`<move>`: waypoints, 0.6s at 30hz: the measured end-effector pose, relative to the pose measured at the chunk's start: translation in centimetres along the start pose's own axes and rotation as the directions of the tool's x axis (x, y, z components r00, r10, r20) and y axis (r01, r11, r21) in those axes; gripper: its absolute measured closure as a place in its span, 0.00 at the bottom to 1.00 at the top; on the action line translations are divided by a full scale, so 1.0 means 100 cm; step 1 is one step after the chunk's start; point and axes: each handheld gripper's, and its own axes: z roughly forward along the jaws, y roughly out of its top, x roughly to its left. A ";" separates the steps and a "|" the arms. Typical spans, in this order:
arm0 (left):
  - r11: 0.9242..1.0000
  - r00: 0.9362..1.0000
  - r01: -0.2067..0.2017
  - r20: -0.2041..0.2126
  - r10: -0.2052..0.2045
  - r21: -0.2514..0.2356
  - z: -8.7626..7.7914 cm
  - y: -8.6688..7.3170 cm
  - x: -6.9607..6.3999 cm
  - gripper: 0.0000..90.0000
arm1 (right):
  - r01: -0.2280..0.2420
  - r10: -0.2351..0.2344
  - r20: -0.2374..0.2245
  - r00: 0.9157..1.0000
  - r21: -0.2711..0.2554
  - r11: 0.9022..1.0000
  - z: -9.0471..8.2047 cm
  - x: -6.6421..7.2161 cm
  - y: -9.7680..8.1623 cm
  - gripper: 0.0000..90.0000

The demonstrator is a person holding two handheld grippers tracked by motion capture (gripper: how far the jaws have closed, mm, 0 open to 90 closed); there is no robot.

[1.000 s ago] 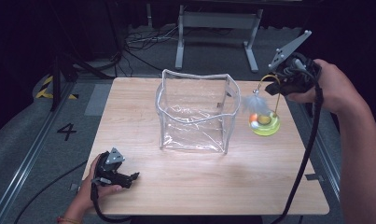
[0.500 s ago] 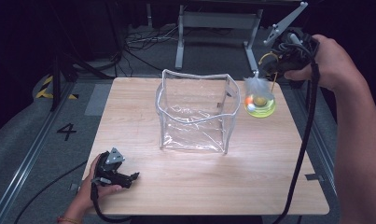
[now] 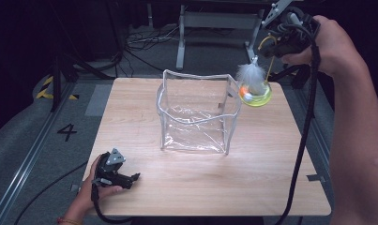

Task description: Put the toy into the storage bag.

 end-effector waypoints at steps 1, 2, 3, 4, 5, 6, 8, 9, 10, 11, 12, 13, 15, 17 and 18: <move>1.000 1.000 0.000 0.000 0.000 0.000 0.000 0.000 0.000 0.01 | 0.003 -0.003 0.000 1.000 0.001 1.000 0.001 0.000 0.001 0.98; 1.000 1.000 0.000 -0.001 0.000 0.000 0.000 0.000 0.000 0.01 | 0.004 -0.004 0.001 1.000 0.004 1.000 0.001 0.000 0.003 0.98; 1.000 1.000 -0.001 -0.002 0.001 0.000 0.000 0.000 0.000 0.01 | 0.006 -0.006 0.000 1.000 0.004 1.000 0.003 0.001 0.005 0.98; 1.000 1.000 -0.002 -0.002 0.002 0.000 0.000 0.000 0.000 0.01 | 0.009 -0.009 -0.002 1.000 0.001 1.000 0.004 0.001 0.007 0.98; 1.000 1.000 -0.002 -0.002 0.002 0.000 0.000 0.000 0.000 0.01 | 0.009 -0.009 -0.006 1.000 -0.002 1.000 0.006 0.001 0.009 0.98; 1.000 1.000 -0.002 -0.002 0.002 0.000 0.000 0.000 0.000 0.01 | 0.012 -0.012 -0.008 1.000 -0.002 1.000 0.007 0.002 0.011 0.98; 1.000 1.000 -0.002 -0.002 0.002 0.000 0.000 0.000 0.000 0.01 | 0.016 -0.016 -0.008 1.000 0.002 1.000 0.011 0.003 0.017 0.98; 1.000 1.000 -0.002 -0.002 0.002 0.000 0.000 0.000 0.000 0.01 | 0.016 -0.016 -0.008 1.000 0.002 1.000 0.011 0.003 0.017 0.98; 1.000 1.000 -0.002 -0.002 0.002 0.000 0.000 0.000 0.000 0.01 | 0.022 -0.022 -0.015 1.000 0.000 1.000 0.015 0.005 0.022 0.98; 1.000 1.000 -0.002 -0.002 0.002 0.000 0.000 0.000 0.000 0.01 | 0.022 -0.022 -0.015 1.000 0.000 1.000 0.015 0.005 0.022 0.98; 1.000 1.000 -0.002 -0.002 0.002 0.000 0.000 0.000 0.000 0.01 | 0.027 -0.027 -0.023 0.999 -0.004 1.000 0.017 0.007 0.027 0.98; 1.000 1.000 -0.002 -0.002 0.002 0.000 0.000 0.000 0.000 0.01 | 0.027 -0.027 -0.023 0.999 -0.004 1.000 0.017 0.007 0.027 0.98; 1.000 1.000 -0.002 -0.002 0.002 0.000 0.000 0.000 0.000 0.01 | 0.029 -0.029 -0.022 0.999 0.000 1.000 0.020 0.009 0.031 0.98; 1.000 1.000 -0.002 -0.002 0.002 0.000 0.000 0.000 0.000 0.01 | 0.028 -0.029 -0.037 0.999 -0.015 0.999 0.024 0.012 0.038 0.98; 1.000 1.000 -0.002 -0.002 0.002 0.000 0.000 0.000 0.000 0.01 | 0.027 -0.027 -0.036 0.999 -0.014 1.000 0.025 0.013 0.040 0.98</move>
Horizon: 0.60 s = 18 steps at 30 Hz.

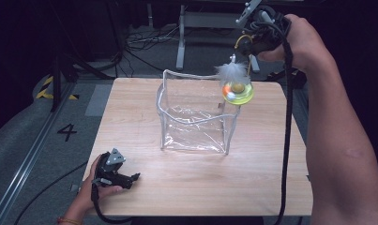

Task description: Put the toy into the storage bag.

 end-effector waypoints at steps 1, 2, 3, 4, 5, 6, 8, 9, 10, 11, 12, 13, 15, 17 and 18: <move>1.000 1.000 0.000 0.000 0.000 0.000 0.000 0.000 0.000 0.01 | 0.000 0.000 0.000 1.000 0.000 1.000 0.000 0.000 0.000 0.98; 1.000 1.000 0.001 0.000 -0.001 0.000 0.000 0.000 0.000 0.01 | 0.001 -0.001 -0.001 1.000 -0.001 1.000 0.001 0.001 0.002 0.98; 1.000 1.000 0.000 0.003 0.000 0.001 0.000 0.000 0.000 0.01 | 0.001 -0.001 -0.005 1.000 -0.002 1.000 0.003 0.002 0.004 0.98; 1.000 1.000 0.001 0.002 -0.001 0.000 0.000 0.000 0.000 0.01 | 0.005 -0.005 -0.008 1.000 0.000 1.000 0.006 0.003 0.008 0.98; 1.000 1.000 0.001 0.001 -0.001 0.000 0.000 0.000 0.000 0.01 | 0.005 -0.005 -0.008 1.000 0.000 1.000 0.006 0.003 0.008 0.98; 1.000 1.000 0.002 -0.001 -0.002 0.000 0.000 0.000 0.000 0.01 | 0.005 -0.005 -0.012 1.000 -0.003 1.000 0.009 0.004 0.009 0.98; 1.000 1.000 0.001 0.001 -0.001 0.000 0.000 0.000 0.000 0.01 | 0.007 -0.007 -0.016 1.000 -0.001 1.000 0.013 0.005 0.012 0.98; 1.000 1.000 0.001 0.000 -0.001 0.000 0.000 0.000 0.000 0.01 | 0.005 -0.005 -0.015 1.000 -0.002 1.000 0.015 0.006 0.013 0.98; 1.000 1.000 0.000 0.000 0.000 0.000 0.000 0.000 0.000 0.01 | 0.008 -0.008 -0.020 1.000 -0.001 1.000 0.019 0.006 0.015 0.98; 1.000 1.000 0.000 0.000 0.000 0.000 0.000 0.000 0.000 0.01 | 0.008 -0.008 -0.020 1.000 -0.001 1.000 0.019 0.006 0.015 0.98; 1.000 1.000 0.000 0.000 0.000 0.000 0.000 0.000 0.000 0.01 | 0.007 -0.007 -0.027 1.000 0.002 1.000 0.024 0.007 0.016 0.98; 1.000 1.000 0.000 0.000 0.000 0.000 0.000 0.000 0.000 0.01 | 0.007 -0.007 -0.027 1.000 0.002 1.000 0.024 0.007 0.016 0.98; 1.000 1.000 0.000 0.001 0.000 0.000 0.000 0.000 0.000 0.01 | 0.007 -0.007 -0.029 1.000 -0.003 1.000 0.028 0.007 0.016 0.98; 1.000 1.000 0.000 0.001 0.000 0.000 0.000 0.000 0.000 0.01 | 0.002 -0.002 -0.034 0.999 -0.006 1.000 0.032 0.007 0.015 0.98; 1.000 1.000 -0.001 0.001 0.001 0.000 0.000 0.000 0.000 0.01 | 0.002 -0.002 -0.036 0.999 -0.005 1.000 0.034 0.008 0.015 0.98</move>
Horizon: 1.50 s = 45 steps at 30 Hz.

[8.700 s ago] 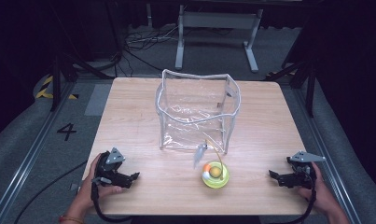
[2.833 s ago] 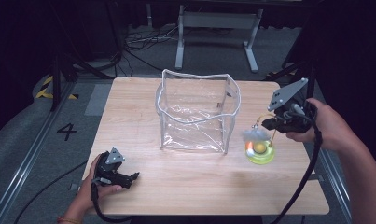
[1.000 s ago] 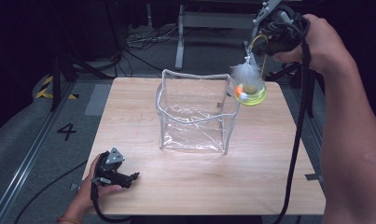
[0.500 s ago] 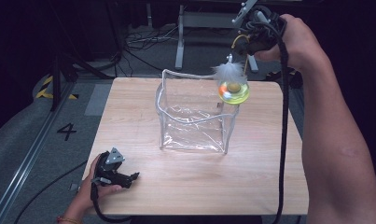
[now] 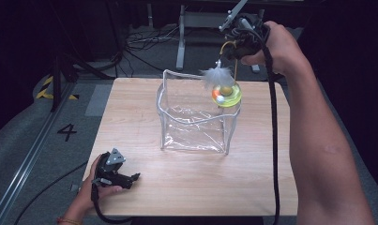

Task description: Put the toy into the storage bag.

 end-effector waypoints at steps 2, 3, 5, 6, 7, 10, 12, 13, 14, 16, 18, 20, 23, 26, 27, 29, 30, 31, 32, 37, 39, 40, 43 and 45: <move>1.000 1.000 0.000 0.000 0.000 0.000 0.000 0.000 0.000 0.01 | -0.002 0.002 -0.004 1.000 -0.003 1.000 0.004 0.001 -0.001 0.98; 1.000 1.000 0.000 0.000 0.000 0.000 0.000 0.000 0.000 0.01 | -0.005 0.005 -0.002 1.000 -0.001 1.000 0.007 0.002 -0.001 0.98; 1.000 1.000 0.001 0.000 -0.001 0.000 0.000 0.000 0.000 0.01 | -0.006 0.006 -0.004 1.000 -0.002 1.000 0.008 0.002 -0.001 0.98; 1.000 1.000 0.000 0.000 0.000 0.000 0.000 0.000 0.000 0.01 | -0.003 0.003 -0.014 1.000 0.003 1.000 0.014 0.004 -0.001 0.98; 1.000 1.000 0.000 0.000 0.000 0.000 0.000 0.000 0.000 0.01 | -0.001 0.001 -0.013 1.000 0.009 1.000 0.017 0.005 -0.001 0.98; 1.000 1.000 0.000 0.000 0.000 0.000 0.000 0.000 0.000 0.01 | 0.001 -0.001 -0.025 1.000 0.013 1.000 0.028 0.010 -0.002 0.98; 1.000 1.000 0.000 0.000 0.000 0.000 0.000 0.000 0.000 0.01 | 0.011 -0.010 -0.035 0.999 0.023 1.000 0.035 0.013 -0.003 0.98; 1.000 1.000 0.000 0.000 0.000 0.000 0.000 0.000 0.000 0.01 | 0.008 -0.007 -0.042 0.999 0.025 1.000 0.038 0.014 -0.004 0.98; 1.000 1.000 0.000 0.000 0.000 0.000 0.000 0.000 0.000 0.01 | 0.008 -0.007 -0.042 0.999 0.025 1.000 0.038 0.014 -0.004 0.98; 1.000 1.000 0.000 0.000 0.000 0.000 0.000 0.000 0.000 0.01 | 0.017 -0.015 -0.061 0.998 0.036 0.999 0.049 0.018 -0.007 0.98; 1.000 1.000 0.000 0.000 0.000 0.000 0.000 0.000 0.000 0.01 | 0.024 -0.020 -0.064 0.998 0.051 0.998 0.054 0.021 -0.009 0.98; 1.000 1.000 0.000 0.000 0.000 -0.002 0.000 0.000 0.000 0.01 | 0.023 -0.019 -0.071 0.997 0.052 0.998 0.057 0.022 -0.010 0.98; 1.000 1.000 -0.001 0.001 0.001 -0.002 0.000 0.000 0.000 0.01 | 0.017 -0.013 -0.090 0.996 0.043 0.999 0.065 0.027 -0.017 0.98; 1.000 1.000 -0.001 0.002 0.001 -0.001 0.000 0.000 0.000 0.01 | 0.012 -0.006 -0.119 0.993 0.051 0.999 0.080 0.032 -0.026 0.98; 1.000 1.000 -0.002 0.001 0.002 -0.001 0.000 0.000 0.000 0.01 | 0.010 -0.002 -0.124 0.992 0.063 0.998 0.084 0.033 -0.028 0.98; 1.000 1.000 -0.003 0.002 0.003 -0.002 0.000 0.000 0.000 0.00 | 0.007 0.003 -0.135 0.991 0.070 0.998 0.090 0.033 -0.032 0.98; 1.000 1.000 -0.003 0.002 0.003 0.000 0.000 0.000 0.000 0.00 | 0.008 0.002 -0.140 0.990 0.072 0.997 0.091 0.034 -0.034 0.98; 1.000 1.000 -0.001 0.004 0.001 -0.002 0.000 0.000 0.000 0.00 | 0.006 0.004 -0.144 0.990 0.071 0.997 0.093 0.034 -0.035 0.98; 1.000 1.000 -0.001 0.004 0.001 -0.002 0.000 0.000 0.000 0.00 | 0.006 0.004 -0.144 0.990 0.071 0.997 0.093 0.034 -0.035 0.98; 1.000 1.000 -0.002 0.005 0.002 -0.001 0.001 0.000 0.000 0.00 | 0.008 0.006 -0.162 0.987 0.089 0.996 0.101 0.038 -0.041 0.97; 1.000 1.000 -0.002 0.005 0.002 -0.001 0.001 0.000 0.000 0.00 | 0.013 0.005 -0.173 0.985 0.101 0.995 0.104 0.039 -0.043 0.97; 1.000 1.000 -0.001 0.004 0.001 -0.001 0.001 0.000 0.000 0.00 | 0.015 0.005 -0.180 0.984 0.106 0.994 0.106 0.039 -0.043 0.97; 1.000 1.000 -0.001 0.005 0.001 -0.002 0.001 0.000 0.000 0.00 | 0.011 0.016 -0.194 0.981 0.138 0.990 0.110 0.042 -0.045 0.97; 1.000 1.000 0.000 0.005 0.000 -0.001 0.001 0.000 0.000 0.00 | 0.011 0.020 -0.204 0.979 0.148 0.989 0.113 0.043 -0.045 0.97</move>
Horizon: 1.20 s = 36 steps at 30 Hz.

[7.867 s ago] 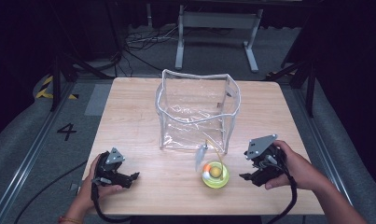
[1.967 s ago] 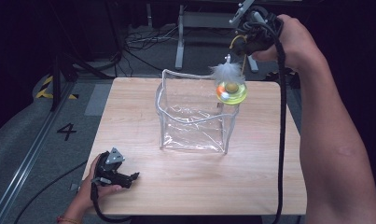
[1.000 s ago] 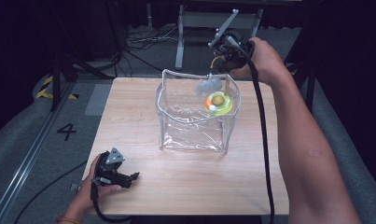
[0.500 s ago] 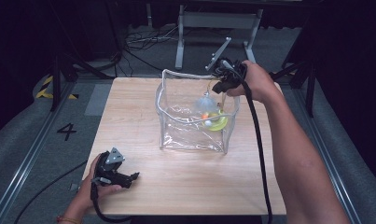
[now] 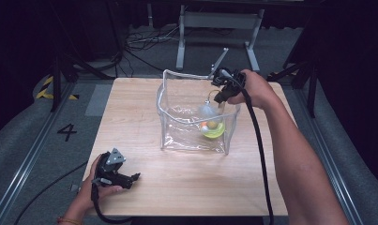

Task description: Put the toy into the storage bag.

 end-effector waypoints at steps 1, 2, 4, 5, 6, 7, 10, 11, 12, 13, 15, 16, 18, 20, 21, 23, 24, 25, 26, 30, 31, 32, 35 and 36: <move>1.000 1.000 0.000 0.000 0.000 0.000 0.000 0.000 0.000 0.00 | 0.004 -0.004 -0.002 1.000 0.000 1.000 0.001 0.000 0.000 0.97; 1.000 1.000 0.000 0.000 0.000 0.000 0.000 0.000 0.000 0.00 | 0.005 -0.005 -0.008 1.000 0.002 1.000 0.002 0.001 0.000 0.96; 1.000 1.000 -0.001 0.002 0.001 0.001 0.000 0.000 0.000 0.00 | 0.007 -0.007 -0.018 1.000 0.008 1.000 0.005 0.001 -0.001 0.96; 1.000 1.000 -0.001 0.002 0.001 -0.002 0.000 0.000 0.000 0.00 | 0.008 -0.008 -0.019 1.000 0.016 1.000 0.006 0.001 -0.001 0.95; 1.000 1.000 -0.001 0.002 0.001 -0.002 0.000 0.000 0.000 0.00 | 0.008 -0.008 -0.019 1.000 0.016 1.000 0.006 0.001 -0.001 0.95; 1.000 1.000 0.000 0.002 0.000 -0.002 0.000 0.000 0.000 0.00 | 0.006 -0.006 -0.021 1.000 0.006 1.000 0.006 0.001 -0.002 0.94; 1.000 1.000 0.002 0.003 -0.002 -0.003 0.001 0.000 0.000 0.00 | -0.003 0.003 -0.024 1.000 -0.010 1.000 0.003 -0.001 -0.005 0.96; 1.000 1.000 0.002 0.002 -0.002 -0.003 0.001 0.000 0.000 0.00 | -0.007 0.007 -0.021 1.000 -0.009 1.000 0.002 -0.001 -0.005 0.96; 1.000 1.000 0.002 0.002 -0.002 -0.003 0.001 0.000 0.000 0.00 | -0.011 0.010 -0.016 1.000 -0.011 1.000 0.003 -0.002 -0.006 0.96; 1.000 1.000 0.003 0.003 -0.003 -0.003 0.001 0.000 0.000 0.00 | -0.012 0.012 -0.014 1.000 -0.005 1.000 0.002 -0.002 -0.007 0.96; 1.000 1.000 0.003 0.003 -0.003 -0.003 0.001 0.000 0.000 0.00 | -0.019 0.019 -0.001 1.000 -0.022 1.000 0.000 -0.004 -0.009 0.93; 1.000 1.000 0.003 0.003 -0.003 -0.003 0.001 0.000 0.000 0.00 | -0.019 0.019 0.001 1.000 -0.028 0.999 0.000 -0.004 -0.010 0.93; 1.000 1.000 0.003 0.003 -0.003 -0.003 0.001 0.000 0.000 0.00 | -0.019 0.019 0.004 1.000 -0.032 0.999 -0.002 -0.004 -0.010 0.90; 1.000 1.000 0.003 0.003 -0.003 -0.003 0.001 0.000 0.000 0.00 | -0.020 0.020 0.017 1.000 -0.036 0.999 -0.003 -0.003 -0.011 0.87; 1.000 1.000 0.003 0.003 -0.003 -0.002 0.001 0.000 0.000 0.00 | -0.012 0.014 0.021 1.000 -0.054 0.998 -0.005 -0.002 -0.011 0.84; 1.000 1.000 0.002 0.002 -0.002 -0.002 0.001 0.000 0.000 0.00 | -0.012 0.013 0.013 1.000 -0.079 0.997 -0.008 -0.002 -0.013 0.76; 1.000 1.000 0.002 0.002 -0.002 -0.002 0.001 0.000 0.000 0.00 | -0.021 0.023 0.025 0.999 -0.076 0.997 -0.009 -0.001 -0.013 0.74; 1.000 1.000 0.000 0.002 0.000 -0.001 0.001 0.000 0.000 0.00 | -0.023 0.025 0.033 0.999 -0.080 0.997 -0.010 -0.002 -0.014 0.73; 1.000 1.000 -0.001 0.002 0.001 -0.001 0.001 0.000 0.000 0.00 | -0.029 0.031 0.032 0.999 -0.085 0.996 -0.011 -0.002 -0.016 0.69; 1.000 1.000 0.000 0.002 0.000 -0.001 0.001 0.000 0.000 0.00 | -0.044 0.049 0.047 0.998 -0.105 0.993 -0.014 -0.001 -0.019 0.62; 1.000 1.000 0.000 0.002 0.000 -0.001 0.001 0.000 0.000 0.00 | -0.044 0.051 0.055 0.997 -0.110 0.993 -0.015 0.000 -0.019 0.58; 1.000 1.000 0.000 0.002 0.000 -0.001 0.001 0.000 0.000 0.00 | -0.047 0.055 0.066 0.996 -0.111 0.993 -0.017 0.001 -0.019 0.57; 1.000 1.000 -0.001 0.002 0.001 0.000 0.001 0.000 0.000 0.00 | -0.040 0.052 0.084 0.995 -0.134 0.990 -0.021 0.004 -0.021 0.52; 1.000 1.000 -0.001 0.002 0.001 0.000 0.001 0.000 0.000 0.00 | -0.043 0.056 0.092 0.994 -0.140 0.989 -0.022 0.006 -0.022 0.50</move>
